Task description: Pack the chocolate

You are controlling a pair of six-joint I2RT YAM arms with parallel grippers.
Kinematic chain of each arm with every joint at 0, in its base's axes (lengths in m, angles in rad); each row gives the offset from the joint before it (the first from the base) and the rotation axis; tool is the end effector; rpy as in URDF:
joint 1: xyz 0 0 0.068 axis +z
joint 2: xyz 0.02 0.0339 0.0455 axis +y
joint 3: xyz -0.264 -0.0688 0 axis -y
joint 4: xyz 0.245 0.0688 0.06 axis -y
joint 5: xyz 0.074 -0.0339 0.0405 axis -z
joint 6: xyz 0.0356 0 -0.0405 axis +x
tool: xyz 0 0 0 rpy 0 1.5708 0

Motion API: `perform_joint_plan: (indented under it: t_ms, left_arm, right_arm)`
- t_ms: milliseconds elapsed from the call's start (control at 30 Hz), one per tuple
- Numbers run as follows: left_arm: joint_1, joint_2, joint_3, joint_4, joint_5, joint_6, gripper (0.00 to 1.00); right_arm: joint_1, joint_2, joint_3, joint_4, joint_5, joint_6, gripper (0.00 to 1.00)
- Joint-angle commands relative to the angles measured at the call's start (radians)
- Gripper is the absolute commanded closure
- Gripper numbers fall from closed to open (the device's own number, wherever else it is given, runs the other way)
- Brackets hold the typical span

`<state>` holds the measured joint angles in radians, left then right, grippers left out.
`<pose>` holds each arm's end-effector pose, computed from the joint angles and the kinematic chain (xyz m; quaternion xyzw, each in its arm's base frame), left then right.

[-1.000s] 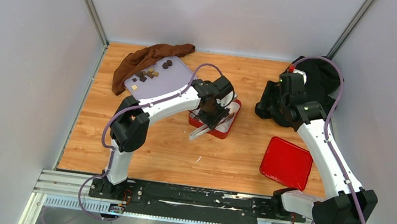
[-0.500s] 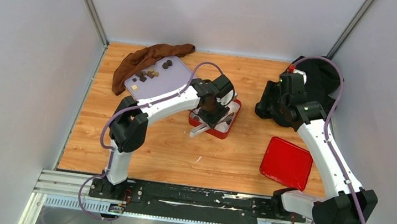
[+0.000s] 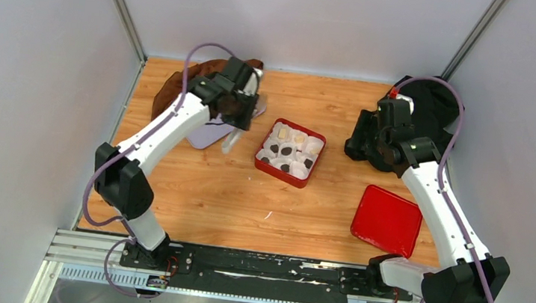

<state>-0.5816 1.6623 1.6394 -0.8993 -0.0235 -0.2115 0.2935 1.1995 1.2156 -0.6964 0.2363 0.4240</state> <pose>0.2985 -0.1952 0.3434 0.1707 0.9323 -0.1128 0.2982 0.2443 0.0651 0.3551 0.1091 0.8910 0.0505 0.4378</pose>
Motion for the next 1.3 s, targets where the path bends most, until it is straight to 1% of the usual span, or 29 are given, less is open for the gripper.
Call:
perform_joint_plan:
  t_ms: [0,33,167,233,300,533,667,733,1267]
  left_arm:
    - [0.195,-0.018,-0.098,-0.015,-0.050,-0.090,0.70]
    - [0.254,-0.021,-0.115,-0.015,-0.056,-0.112,0.69]
    - [0.382,-0.024,-0.191,-0.013,-0.096,-0.166,0.70]
    - [0.423,-0.024,-0.220,-0.009,-0.129,-0.184,0.70]
    - [0.453,-0.016,-0.234,-0.005,-0.150,-0.189,0.68]
    - [0.488,0.040,-0.231,-0.001,-0.203,-0.189,0.59]
    - [0.506,0.066,-0.236,0.009,-0.207,-0.206,0.57]
    - [0.505,0.073,-0.239,0.020,-0.208,-0.218,0.54]
    - [0.527,0.141,-0.220,0.066,-0.183,-0.254,0.53]
  right_arm:
    - [-0.007,-0.005,-0.013,-0.015,0.009,0.010,0.08]
    - [-0.007,-0.006,-0.013,-0.015,0.010,0.009,0.08]
    - [-0.007,-0.009,-0.012,-0.015,0.011,0.009,0.08]
    - [-0.008,-0.011,-0.011,-0.016,0.013,0.007,0.08]
    - [-0.007,-0.009,-0.009,-0.018,0.012,0.005,0.08]
    - [-0.007,0.004,0.010,-0.021,0.006,0.002,0.08]
    - [-0.007,0.006,0.010,-0.021,0.005,0.001,0.08]
    - [-0.007,0.006,0.009,-0.022,0.002,0.002,0.08]
    - [-0.008,0.002,0.006,-0.030,0.011,-0.001,0.08]
